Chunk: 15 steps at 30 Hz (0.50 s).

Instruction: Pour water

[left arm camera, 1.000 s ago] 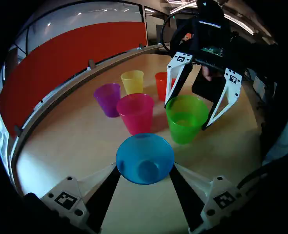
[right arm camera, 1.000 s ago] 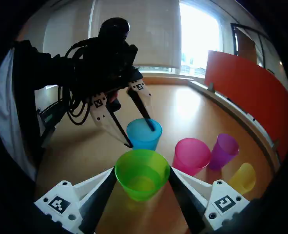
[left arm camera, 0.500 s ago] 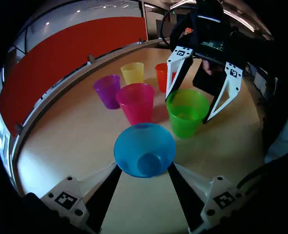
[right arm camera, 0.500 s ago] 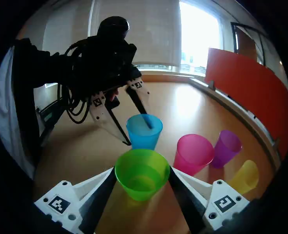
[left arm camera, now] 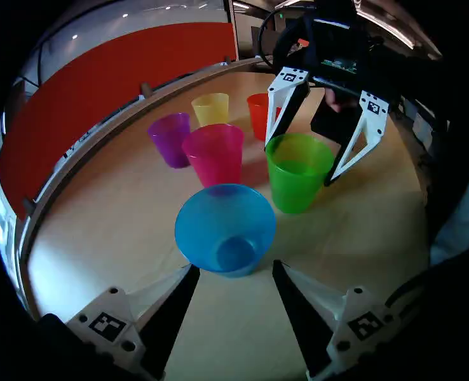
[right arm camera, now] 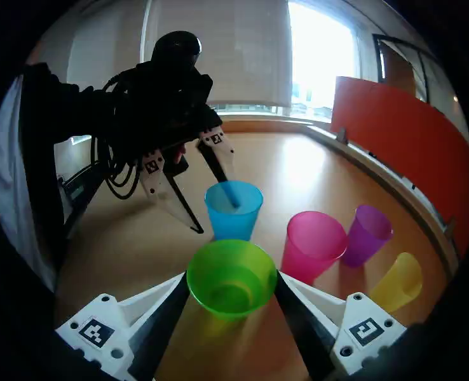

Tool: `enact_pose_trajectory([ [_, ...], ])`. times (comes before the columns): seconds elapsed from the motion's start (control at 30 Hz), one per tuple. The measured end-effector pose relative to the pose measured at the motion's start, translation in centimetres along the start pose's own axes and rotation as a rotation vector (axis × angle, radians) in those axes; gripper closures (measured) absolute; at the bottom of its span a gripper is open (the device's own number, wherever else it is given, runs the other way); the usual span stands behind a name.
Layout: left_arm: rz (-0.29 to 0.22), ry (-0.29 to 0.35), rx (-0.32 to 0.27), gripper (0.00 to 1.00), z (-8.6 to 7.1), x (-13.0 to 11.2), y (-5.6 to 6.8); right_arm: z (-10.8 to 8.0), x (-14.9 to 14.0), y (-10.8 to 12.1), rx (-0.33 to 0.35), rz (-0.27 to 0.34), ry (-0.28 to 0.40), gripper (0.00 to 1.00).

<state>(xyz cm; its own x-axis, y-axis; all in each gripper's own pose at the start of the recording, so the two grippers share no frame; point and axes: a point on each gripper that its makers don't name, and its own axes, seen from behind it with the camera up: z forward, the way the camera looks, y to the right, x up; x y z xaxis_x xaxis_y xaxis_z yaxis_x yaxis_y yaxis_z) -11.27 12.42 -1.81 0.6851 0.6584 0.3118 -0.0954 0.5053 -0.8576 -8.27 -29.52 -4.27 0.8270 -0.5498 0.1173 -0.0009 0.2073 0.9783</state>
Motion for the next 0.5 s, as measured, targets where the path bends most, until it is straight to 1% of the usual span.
enact_pose_trajectory([
  [0.13,-0.005,-0.002,0.002,0.16,-0.1,-0.1,0.1,0.0,-0.1,-0.1,-0.007,0.008,0.003,0.05],
  [0.3,-0.010,-0.006,0.005,0.15,-0.3,-0.2,0.1,-0.1,-0.3,0.1,-0.020,0.017,0.000,0.00],
  [0.5,-0.006,-0.016,0.015,0.15,-0.5,-0.7,0.0,-0.4,-1.1,0.1,-0.032,0.015,-0.021,0.00],
])
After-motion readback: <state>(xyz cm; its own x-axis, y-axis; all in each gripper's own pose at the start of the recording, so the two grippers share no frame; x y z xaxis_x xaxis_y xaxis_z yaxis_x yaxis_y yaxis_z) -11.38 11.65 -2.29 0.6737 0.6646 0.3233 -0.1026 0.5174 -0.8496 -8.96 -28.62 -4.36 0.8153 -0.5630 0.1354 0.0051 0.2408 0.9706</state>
